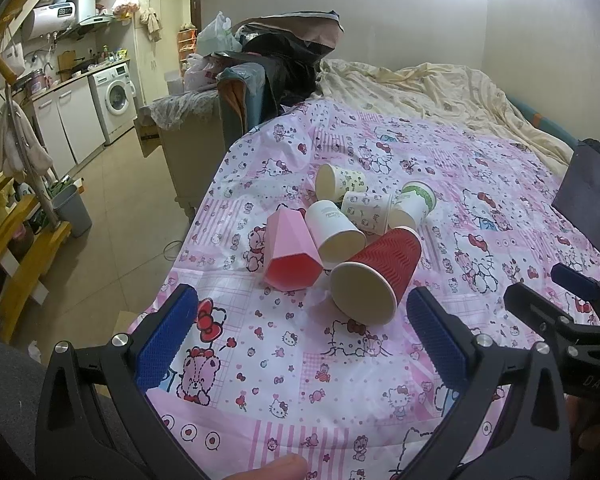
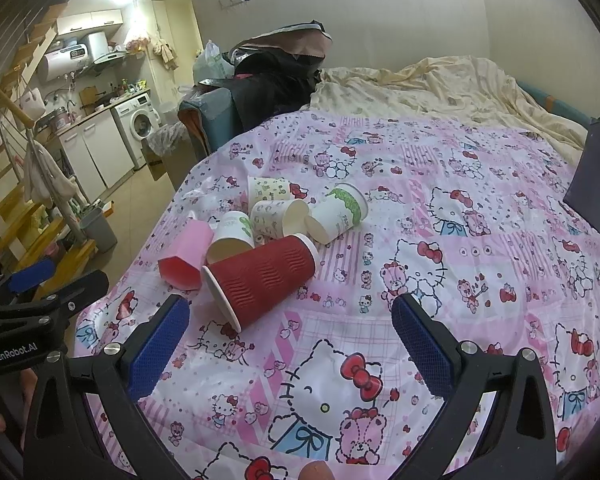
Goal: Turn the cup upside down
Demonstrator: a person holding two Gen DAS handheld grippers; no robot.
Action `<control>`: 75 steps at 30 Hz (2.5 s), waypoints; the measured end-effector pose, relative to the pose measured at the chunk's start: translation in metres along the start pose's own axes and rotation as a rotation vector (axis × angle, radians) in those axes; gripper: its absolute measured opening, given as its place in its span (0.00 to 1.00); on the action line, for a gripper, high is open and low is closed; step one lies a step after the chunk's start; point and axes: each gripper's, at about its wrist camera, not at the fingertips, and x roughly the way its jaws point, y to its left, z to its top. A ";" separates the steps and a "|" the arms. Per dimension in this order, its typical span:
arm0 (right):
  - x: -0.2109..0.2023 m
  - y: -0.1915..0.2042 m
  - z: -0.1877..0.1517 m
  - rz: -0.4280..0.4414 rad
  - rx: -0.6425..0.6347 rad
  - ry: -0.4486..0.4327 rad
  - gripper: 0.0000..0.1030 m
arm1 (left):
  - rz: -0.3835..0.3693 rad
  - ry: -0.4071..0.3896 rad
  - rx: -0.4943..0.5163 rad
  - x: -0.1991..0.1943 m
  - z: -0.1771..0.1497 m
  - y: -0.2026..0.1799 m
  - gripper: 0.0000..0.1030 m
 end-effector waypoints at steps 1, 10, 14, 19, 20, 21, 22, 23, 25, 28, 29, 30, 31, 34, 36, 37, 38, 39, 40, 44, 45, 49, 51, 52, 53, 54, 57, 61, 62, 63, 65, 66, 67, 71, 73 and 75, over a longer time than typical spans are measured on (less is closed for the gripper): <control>0.000 0.000 0.000 -0.001 0.000 0.000 1.00 | 0.000 0.000 -0.001 0.000 0.000 0.000 1.00; 0.000 0.000 0.001 -0.002 0.002 0.000 1.00 | -0.003 0.004 0.000 0.001 -0.002 -0.001 1.00; -0.001 -0.001 0.001 -0.002 0.009 0.004 1.00 | -0.004 0.005 -0.001 0.000 -0.003 -0.002 1.00; -0.002 -0.003 0.003 -0.003 0.016 0.005 1.00 | -0.003 0.015 -0.006 0.002 -0.006 -0.002 1.00; -0.002 -0.003 0.003 -0.003 0.017 0.005 1.00 | -0.003 0.019 -0.008 0.003 -0.006 -0.002 1.00; -0.002 -0.003 0.003 -0.003 0.019 0.007 1.00 | -0.003 0.025 -0.011 0.003 -0.006 -0.001 1.00; -0.002 -0.004 0.004 -0.003 0.020 0.007 1.00 | -0.004 0.030 -0.015 0.004 -0.006 0.001 1.00; -0.003 -0.004 0.004 -0.002 0.022 0.009 1.00 | -0.005 0.034 -0.017 0.004 -0.006 0.002 1.00; -0.003 -0.006 0.005 -0.002 0.030 0.011 1.00 | -0.007 0.053 -0.025 0.005 -0.005 0.004 1.00; -0.004 -0.010 0.006 -0.006 0.044 0.018 1.00 | -0.011 0.121 -0.014 0.013 0.008 0.010 1.00; -0.005 -0.012 0.006 -0.007 0.050 0.020 1.00 | -0.021 0.136 -0.002 0.015 0.014 0.012 1.00; -0.006 -0.015 0.006 -0.009 0.060 0.023 1.00 | -0.044 0.161 0.020 0.020 0.025 0.014 1.00; -0.006 -0.017 0.006 -0.011 0.066 0.026 1.00 | -0.059 0.177 0.041 0.024 0.033 0.015 1.00; -0.003 -0.025 0.007 -0.021 0.093 0.049 1.00 | -0.077 0.208 0.162 0.039 0.063 0.014 1.00; 0.000 -0.031 0.007 -0.022 0.120 0.071 1.00 | -0.084 0.234 0.254 0.052 0.082 0.009 1.00; 0.001 -0.033 0.006 -0.022 0.132 0.079 1.00 | -0.094 0.233 0.278 0.056 0.089 0.007 1.00; 0.002 -0.036 0.006 -0.024 0.146 0.091 1.00 | -0.121 0.238 0.310 0.062 0.096 0.004 1.00; 0.004 -0.040 0.005 -0.026 0.159 0.100 1.00 | -0.177 0.256 0.354 0.069 0.102 0.000 1.00; 0.005 -0.042 0.005 -0.030 0.165 0.106 1.00 | -0.234 0.278 0.393 0.076 0.105 -0.004 1.00; 0.012 -0.051 0.003 -0.042 0.196 0.141 1.00 | -0.267 0.331 0.612 0.113 0.113 -0.024 1.00; 0.014 -0.052 0.002 -0.039 0.204 0.153 1.00 | -0.287 0.351 0.668 0.123 0.115 -0.030 1.00; 0.016 -0.058 0.001 -0.003 0.245 0.173 1.00 | -0.305 0.347 0.895 0.144 0.115 -0.055 1.00; 0.017 -0.059 0.001 -0.001 0.248 0.179 1.00 | -0.321 0.335 1.020 0.152 0.113 -0.071 1.00; 0.018 -0.060 0.002 -0.002 0.250 0.180 1.00 | -0.334 0.336 1.061 0.156 0.113 -0.075 1.00; 0.019 -0.061 0.001 -0.004 0.253 0.186 1.00 | -0.355 0.346 1.113 0.160 0.112 -0.082 1.00; 0.021 -0.063 0.001 -0.002 0.258 0.190 1.00 | -0.357 0.352 1.159 0.165 0.112 -0.088 1.00; 0.028 -0.071 0.000 0.011 0.299 0.222 1.00 | -0.349 0.373 1.291 0.183 0.107 -0.106 0.98; 0.034 -0.081 -0.005 0.044 0.361 0.252 1.00 | -0.358 0.408 1.428 0.203 0.100 -0.127 0.92; 0.035 -0.083 -0.006 0.062 0.381 0.256 1.00 | -0.362 0.410 1.464 0.207 0.099 -0.131 0.92; 0.036 -0.086 -0.006 0.081 0.404 0.260 1.00 | -0.362 0.411 1.485 0.211 0.098 -0.134 0.92; 0.037 -0.086 -0.006 0.087 0.410 0.264 1.00 | -0.355 0.424 1.521 0.221 0.097 -0.140 0.92; 0.037 -0.086 -0.006 0.089 0.408 0.264 1.00 | -0.351 0.425 1.538 0.226 0.097 -0.143 0.90; 0.038 -0.086 -0.006 0.091 0.408 0.265 1.00 | -0.350 0.429 1.546 0.231 0.098 -0.145 0.88; 0.043 -0.086 -0.006 0.109 0.420 0.279 1.00 | -0.357 0.447 1.568 0.246 0.098 -0.156 0.84; 0.046 -0.087 -0.008 0.118 0.427 0.289 1.00 | -0.361 0.460 1.570 0.252 0.097 -0.160 0.83; 0.047 -0.088 -0.009 0.122 0.436 0.296 1.00 | -0.362 0.487 1.555 0.262 0.095 -0.163 0.82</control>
